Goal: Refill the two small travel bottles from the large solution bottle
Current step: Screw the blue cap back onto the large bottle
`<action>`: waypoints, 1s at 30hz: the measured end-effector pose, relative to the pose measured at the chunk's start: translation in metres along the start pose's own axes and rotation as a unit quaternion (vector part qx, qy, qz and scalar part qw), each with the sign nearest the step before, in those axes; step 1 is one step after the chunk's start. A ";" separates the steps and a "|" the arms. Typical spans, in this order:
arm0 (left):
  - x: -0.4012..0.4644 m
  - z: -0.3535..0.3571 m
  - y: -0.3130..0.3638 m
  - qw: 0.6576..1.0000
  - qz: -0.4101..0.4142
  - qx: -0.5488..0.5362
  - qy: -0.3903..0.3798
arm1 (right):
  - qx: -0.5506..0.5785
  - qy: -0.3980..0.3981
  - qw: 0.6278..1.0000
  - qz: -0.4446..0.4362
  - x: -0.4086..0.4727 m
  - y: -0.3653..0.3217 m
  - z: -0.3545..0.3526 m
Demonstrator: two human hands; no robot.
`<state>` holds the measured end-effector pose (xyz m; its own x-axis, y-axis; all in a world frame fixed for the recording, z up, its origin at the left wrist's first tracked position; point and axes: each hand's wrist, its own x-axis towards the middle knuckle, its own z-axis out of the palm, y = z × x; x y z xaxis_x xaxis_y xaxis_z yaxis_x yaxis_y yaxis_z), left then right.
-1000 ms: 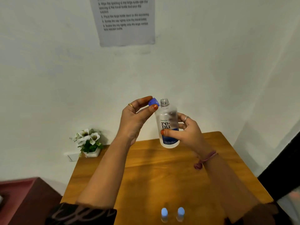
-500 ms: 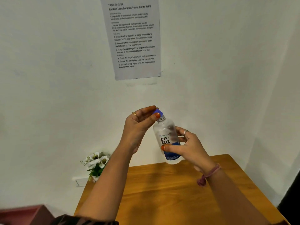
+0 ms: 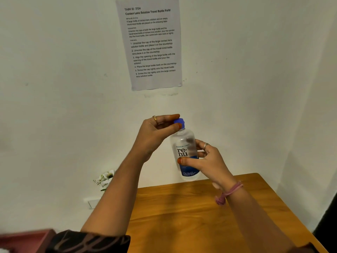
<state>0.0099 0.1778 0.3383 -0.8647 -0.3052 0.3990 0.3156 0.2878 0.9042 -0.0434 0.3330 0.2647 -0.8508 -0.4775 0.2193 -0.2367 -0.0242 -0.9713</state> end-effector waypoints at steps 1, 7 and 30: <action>0.000 0.001 0.000 1.000 0.000 0.002 0.004 | 0.004 0.001 1.000 0.001 0.000 0.000 0.001; -0.002 0.007 -0.002 1.000 -0.013 -0.006 0.028 | 0.016 0.002 1.000 0.003 0.003 0.002 0.002; 0.006 0.012 -0.006 0.999 -0.032 -0.032 0.012 | 0.025 0.012 0.999 0.016 0.007 0.008 0.005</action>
<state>-0.0015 0.1854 0.3338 -0.8750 -0.3426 0.3421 0.2840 0.2090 0.9358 -0.0490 0.3251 0.2583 -0.8682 -0.4583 0.1901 -0.1861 -0.0543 -0.9810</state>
